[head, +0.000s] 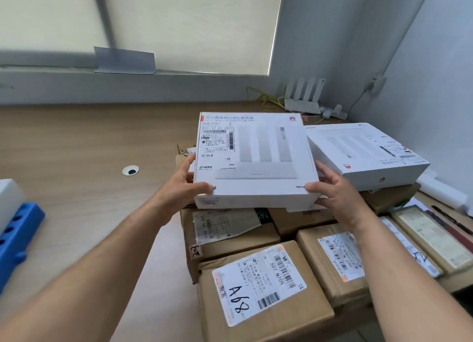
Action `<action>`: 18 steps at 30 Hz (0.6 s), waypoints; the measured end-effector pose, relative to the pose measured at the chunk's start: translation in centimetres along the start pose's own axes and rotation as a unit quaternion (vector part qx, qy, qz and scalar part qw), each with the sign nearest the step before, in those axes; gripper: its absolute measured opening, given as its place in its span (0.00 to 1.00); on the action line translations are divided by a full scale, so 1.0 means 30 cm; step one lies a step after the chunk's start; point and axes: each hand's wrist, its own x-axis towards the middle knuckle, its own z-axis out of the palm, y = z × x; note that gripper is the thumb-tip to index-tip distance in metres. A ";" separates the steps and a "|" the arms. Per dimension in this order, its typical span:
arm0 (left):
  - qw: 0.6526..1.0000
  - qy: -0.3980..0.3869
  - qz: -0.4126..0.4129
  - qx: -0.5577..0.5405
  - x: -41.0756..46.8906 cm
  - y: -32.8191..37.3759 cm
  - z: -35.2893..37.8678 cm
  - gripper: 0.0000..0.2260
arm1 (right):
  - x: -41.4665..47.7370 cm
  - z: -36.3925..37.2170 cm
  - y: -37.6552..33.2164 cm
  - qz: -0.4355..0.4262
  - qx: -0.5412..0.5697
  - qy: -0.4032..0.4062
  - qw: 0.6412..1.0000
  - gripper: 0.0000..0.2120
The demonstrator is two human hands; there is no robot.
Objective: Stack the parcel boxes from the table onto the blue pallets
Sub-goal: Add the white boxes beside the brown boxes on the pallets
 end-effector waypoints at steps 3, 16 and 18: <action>0.998 -0.005 0.057 -0.006 -0.035 0.005 -0.036 0.45 | -0.055 0.018 -0.002 -0.038 0.001 0.004 0.999 0.33; 0.969 0.018 0.237 0.062 -0.280 -0.002 -0.222 0.40 | -0.293 0.150 -0.046 -0.160 0.002 0.006 0.987 0.36; 0.968 0.026 0.243 0.057 -0.330 -0.021 -0.246 0.39 | -0.333 0.184 -0.052 -0.170 0.003 -0.004 0.985 0.36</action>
